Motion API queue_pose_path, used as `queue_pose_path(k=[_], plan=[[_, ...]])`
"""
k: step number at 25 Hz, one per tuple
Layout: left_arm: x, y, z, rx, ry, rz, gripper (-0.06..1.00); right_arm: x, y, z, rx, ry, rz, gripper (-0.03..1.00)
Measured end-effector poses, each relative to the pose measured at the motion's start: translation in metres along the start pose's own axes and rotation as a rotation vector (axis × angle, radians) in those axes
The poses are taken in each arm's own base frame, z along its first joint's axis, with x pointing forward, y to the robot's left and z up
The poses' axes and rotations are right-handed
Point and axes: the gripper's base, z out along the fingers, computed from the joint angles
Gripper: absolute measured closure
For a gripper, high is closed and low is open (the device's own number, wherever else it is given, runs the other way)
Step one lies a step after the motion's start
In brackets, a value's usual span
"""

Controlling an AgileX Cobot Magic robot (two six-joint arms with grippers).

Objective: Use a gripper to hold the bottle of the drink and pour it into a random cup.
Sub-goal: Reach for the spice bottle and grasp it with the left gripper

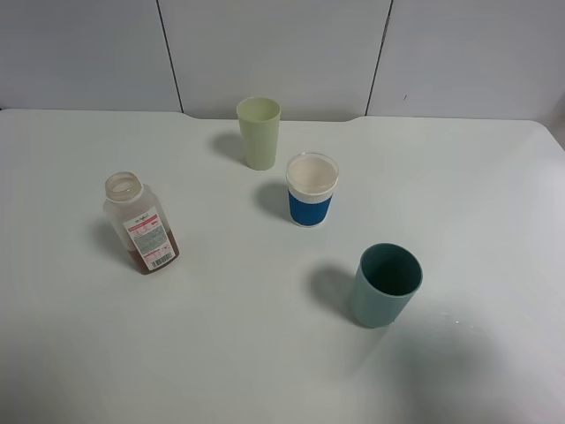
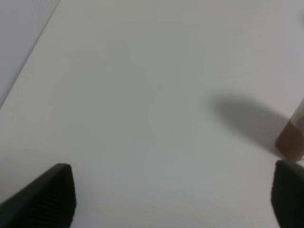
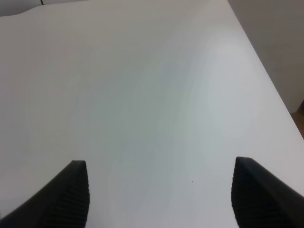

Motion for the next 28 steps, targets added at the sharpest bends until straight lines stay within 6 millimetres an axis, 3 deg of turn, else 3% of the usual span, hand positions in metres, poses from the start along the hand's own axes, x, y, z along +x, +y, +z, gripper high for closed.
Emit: queue_pose_path(k=[28], plan=[[0.0000,0.0000,0.0000,0.000,0.000,0.000,0.13,0.0000,0.0000,0.0000,0.000,0.000,0.000,0.33]])
